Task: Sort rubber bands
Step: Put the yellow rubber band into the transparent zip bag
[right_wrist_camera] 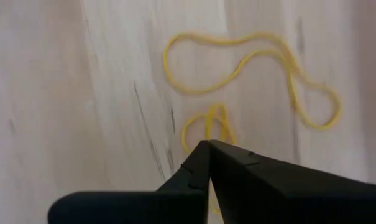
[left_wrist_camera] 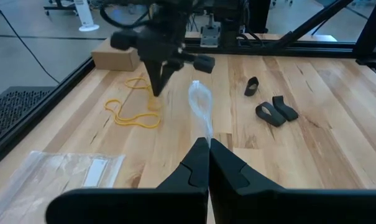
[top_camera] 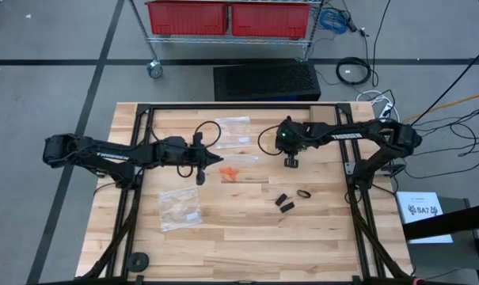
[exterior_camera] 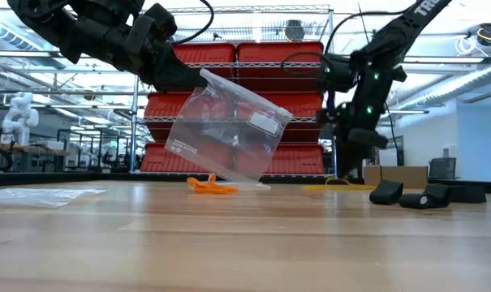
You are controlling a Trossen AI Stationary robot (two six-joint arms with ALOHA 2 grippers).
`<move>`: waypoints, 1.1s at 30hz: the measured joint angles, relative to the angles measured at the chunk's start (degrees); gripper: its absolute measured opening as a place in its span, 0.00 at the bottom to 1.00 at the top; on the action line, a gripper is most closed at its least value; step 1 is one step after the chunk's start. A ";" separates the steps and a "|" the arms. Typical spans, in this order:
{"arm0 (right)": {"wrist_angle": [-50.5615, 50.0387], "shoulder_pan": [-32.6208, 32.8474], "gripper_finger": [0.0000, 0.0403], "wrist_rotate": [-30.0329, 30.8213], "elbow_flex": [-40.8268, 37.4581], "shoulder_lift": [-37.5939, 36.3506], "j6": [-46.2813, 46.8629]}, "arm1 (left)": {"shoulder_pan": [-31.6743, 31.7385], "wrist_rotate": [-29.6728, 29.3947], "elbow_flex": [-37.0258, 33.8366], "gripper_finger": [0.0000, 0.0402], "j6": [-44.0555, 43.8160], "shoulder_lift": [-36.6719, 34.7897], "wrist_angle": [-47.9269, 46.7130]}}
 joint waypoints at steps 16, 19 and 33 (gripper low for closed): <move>-18.11 0.86 0.00 4.18 20.50 -7.32 4.82 | 0.00 0.00 0.02 0.00 0.02 0.00 0.00; -22.08 0.82 0.00 5.04 24.09 -8.38 5.59 | 0.00 0.01 0.02 0.00 0.02 0.00 0.00; -30.79 1.12 0.00 4.79 34.13 -15.22 11.01 | 0.00 0.00 0.02 0.00 0.00 0.00 0.08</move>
